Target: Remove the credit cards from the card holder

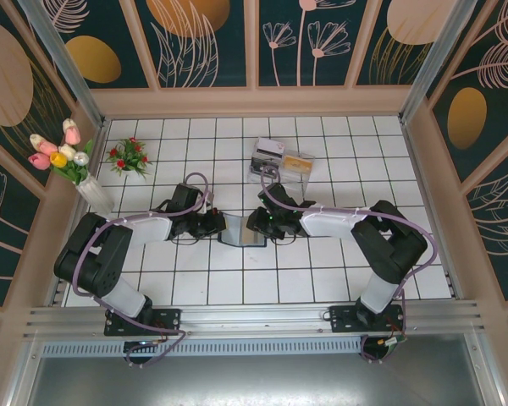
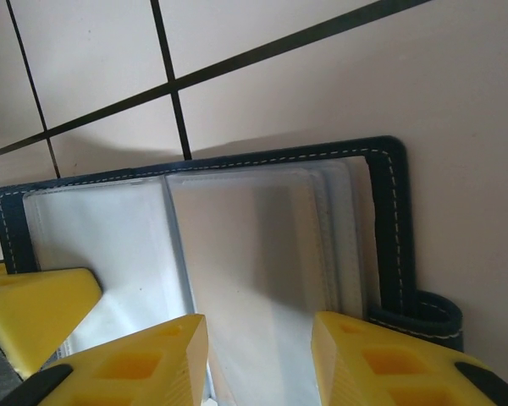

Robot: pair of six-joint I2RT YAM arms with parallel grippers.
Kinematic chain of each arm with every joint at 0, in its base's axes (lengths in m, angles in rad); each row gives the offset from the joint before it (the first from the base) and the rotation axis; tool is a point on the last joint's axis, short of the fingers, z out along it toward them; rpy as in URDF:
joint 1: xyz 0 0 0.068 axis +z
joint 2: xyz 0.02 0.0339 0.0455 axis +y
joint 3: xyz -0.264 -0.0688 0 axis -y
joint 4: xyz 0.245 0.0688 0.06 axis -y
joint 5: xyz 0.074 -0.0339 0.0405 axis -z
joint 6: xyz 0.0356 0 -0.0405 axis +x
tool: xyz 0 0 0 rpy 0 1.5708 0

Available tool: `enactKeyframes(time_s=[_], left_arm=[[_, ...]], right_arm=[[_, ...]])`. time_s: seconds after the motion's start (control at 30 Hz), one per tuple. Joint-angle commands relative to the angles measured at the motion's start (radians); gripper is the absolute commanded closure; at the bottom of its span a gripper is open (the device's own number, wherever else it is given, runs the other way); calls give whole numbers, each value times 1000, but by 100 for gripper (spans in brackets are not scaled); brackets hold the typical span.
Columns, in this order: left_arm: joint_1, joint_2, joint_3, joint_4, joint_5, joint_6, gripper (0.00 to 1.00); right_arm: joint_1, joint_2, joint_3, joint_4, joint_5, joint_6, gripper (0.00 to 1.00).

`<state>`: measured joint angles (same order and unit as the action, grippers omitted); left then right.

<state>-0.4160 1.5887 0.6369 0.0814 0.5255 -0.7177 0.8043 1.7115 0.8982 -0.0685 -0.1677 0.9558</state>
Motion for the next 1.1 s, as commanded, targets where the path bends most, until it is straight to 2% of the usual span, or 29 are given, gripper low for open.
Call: enactKeyframes(time_s=[0.0, 0.37, 0.57, 0.73, 1.07], left_arm=[[6, 6, -4, -18, -39, 12, 97], [6, 1, 10, -14, -39, 18, 97], [6, 2, -11, 7, -27, 19, 97], [6, -1, -10, 12, -23, 15, 97], [6, 5, -5, 8, -5, 20, 97]], right_arm=[[-8, -12, 11, -73, 73, -9, 60], [1, 6, 19, -106, 115, -43, 60], [1, -30, -34, 43, 9, -67, 63], [1, 8, 10, -11, 10, -94, 63], [0, -31, -22, 113, -86, -103, 65]])
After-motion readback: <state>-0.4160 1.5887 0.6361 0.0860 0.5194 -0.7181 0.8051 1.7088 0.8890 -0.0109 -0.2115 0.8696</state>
